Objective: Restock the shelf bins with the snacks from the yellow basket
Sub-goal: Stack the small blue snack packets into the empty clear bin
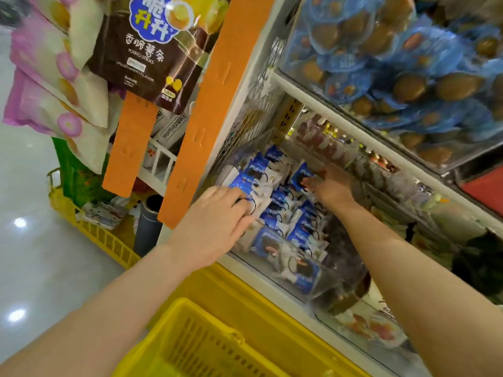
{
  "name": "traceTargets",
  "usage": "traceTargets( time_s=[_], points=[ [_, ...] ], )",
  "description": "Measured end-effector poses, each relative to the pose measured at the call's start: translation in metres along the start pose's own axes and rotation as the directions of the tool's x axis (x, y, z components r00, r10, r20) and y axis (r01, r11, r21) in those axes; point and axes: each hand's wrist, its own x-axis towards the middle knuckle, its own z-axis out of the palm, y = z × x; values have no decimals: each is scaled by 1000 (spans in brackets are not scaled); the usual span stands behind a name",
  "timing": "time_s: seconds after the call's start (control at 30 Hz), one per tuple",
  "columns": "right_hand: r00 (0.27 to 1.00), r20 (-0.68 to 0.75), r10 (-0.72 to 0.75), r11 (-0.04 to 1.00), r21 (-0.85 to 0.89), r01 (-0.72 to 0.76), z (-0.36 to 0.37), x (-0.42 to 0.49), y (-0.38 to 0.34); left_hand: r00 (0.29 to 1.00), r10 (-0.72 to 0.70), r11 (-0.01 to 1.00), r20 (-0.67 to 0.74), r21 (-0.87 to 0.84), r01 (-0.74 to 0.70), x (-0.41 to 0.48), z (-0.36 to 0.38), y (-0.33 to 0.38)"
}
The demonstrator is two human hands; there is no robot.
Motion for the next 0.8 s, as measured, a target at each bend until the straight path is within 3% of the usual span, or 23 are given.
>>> traceTargets(
  time_s=[0.17, 0.4, 0.6, 0.8],
  points=[
    [996, -90, 12, 989, -145, -25, 21, 46, 10, 985, 98, 995, -144, 2, -98, 2, 11, -15],
    [997, 10, -77, 994, -82, 78, 31, 66, 23, 965, 148, 989, -214, 25, -146, 4, 23, -22],
    [989, -65, -132, 888, -451, 89, 31, 67, 23, 976, 133, 991, -175, 45, -127, 4, 25, -22],
    [993, 9, -119, 910, -398, 113, 21, 31, -13, 993, 83, 994, -85, 85, -76, -1, 15, -16]
  ],
)
